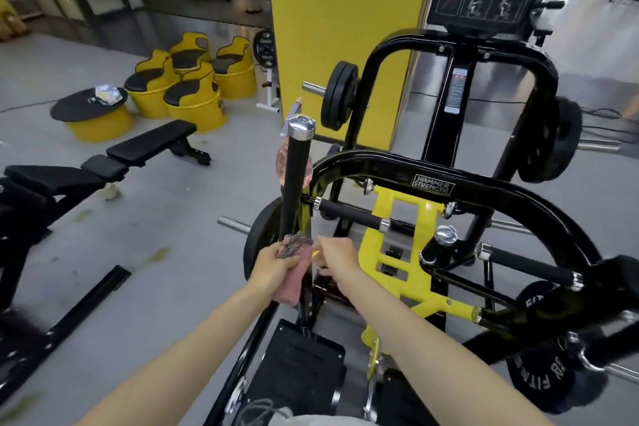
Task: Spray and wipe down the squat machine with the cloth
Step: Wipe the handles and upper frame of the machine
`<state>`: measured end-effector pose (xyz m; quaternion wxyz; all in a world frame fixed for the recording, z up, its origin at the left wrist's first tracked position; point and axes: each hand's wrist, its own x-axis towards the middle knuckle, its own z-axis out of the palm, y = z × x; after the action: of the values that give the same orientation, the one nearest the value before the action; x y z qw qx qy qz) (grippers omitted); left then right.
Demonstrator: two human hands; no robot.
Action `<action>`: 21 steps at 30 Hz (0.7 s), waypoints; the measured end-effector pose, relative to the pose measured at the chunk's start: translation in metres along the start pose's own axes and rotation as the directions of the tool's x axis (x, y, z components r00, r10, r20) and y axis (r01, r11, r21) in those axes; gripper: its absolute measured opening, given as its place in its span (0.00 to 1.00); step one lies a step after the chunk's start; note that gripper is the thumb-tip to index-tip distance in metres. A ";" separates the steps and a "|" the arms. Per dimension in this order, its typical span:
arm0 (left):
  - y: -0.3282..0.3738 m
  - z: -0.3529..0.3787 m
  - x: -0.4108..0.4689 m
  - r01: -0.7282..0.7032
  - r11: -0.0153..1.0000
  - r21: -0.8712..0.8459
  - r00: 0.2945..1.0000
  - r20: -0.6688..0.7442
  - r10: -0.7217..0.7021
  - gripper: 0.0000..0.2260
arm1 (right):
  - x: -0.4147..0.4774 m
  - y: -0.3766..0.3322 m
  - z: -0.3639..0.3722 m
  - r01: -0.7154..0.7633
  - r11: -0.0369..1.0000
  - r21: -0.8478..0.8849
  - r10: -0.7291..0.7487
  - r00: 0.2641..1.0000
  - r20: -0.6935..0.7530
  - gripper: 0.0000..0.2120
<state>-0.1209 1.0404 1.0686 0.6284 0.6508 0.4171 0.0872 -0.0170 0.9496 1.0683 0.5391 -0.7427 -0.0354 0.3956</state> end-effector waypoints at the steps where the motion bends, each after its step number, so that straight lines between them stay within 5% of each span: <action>1: 0.004 -0.004 0.000 0.018 1.000 -0.014 0.998 -0.062 -0.018 0.04 | 0.000 -0.006 0.000 0.109 0.982 -0.154 -0.117 0.992 -0.043 0.14; 5: 0.039 -0.030 -0.012 -0.048 0.988 -0.145 0.950 -0.312 0.000 0.05 | -0.008 -0.042 -0.006 0.326 0.924 -0.200 -0.337 0.941 -0.020 0.04; 10: 0.125 -0.050 -0.032 -0.405 0.911 -0.077 0.834 -0.439 0.334 0.04 | -0.033 -0.097 -0.013 0.544 0.828 -0.135 -0.543 0.839 0.049 0.15; 15: 0.207 -0.033 -0.044 -0.623 0.746 0.237 0.693 -0.277 0.666 0.05 | -0.050 -0.130 -0.014 0.678 0.729 -0.092 -0.672 0.735 0.085 0.24; 19: 0.236 -0.010 -0.033 -0.513 0.685 0.517 0.786 -0.039 0.618 0.08 | -0.052 -0.142 -0.012 0.710 0.696 -0.104 -0.708 0.703 0.066 0.16; 21: 0.239 -0.003 -0.030 -0.457 0.556 0.694 0.805 0.056 0.591 0.09 | -0.050 -0.144 -0.010 0.690 0.714 -0.117 -0.692 0.721 0.032 0.12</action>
<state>-0.0384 1.0558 1.2947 0.2497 0.9164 0.2613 0.1720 0.0089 0.9781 1.2164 0.6021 -0.7096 -0.3301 0.1578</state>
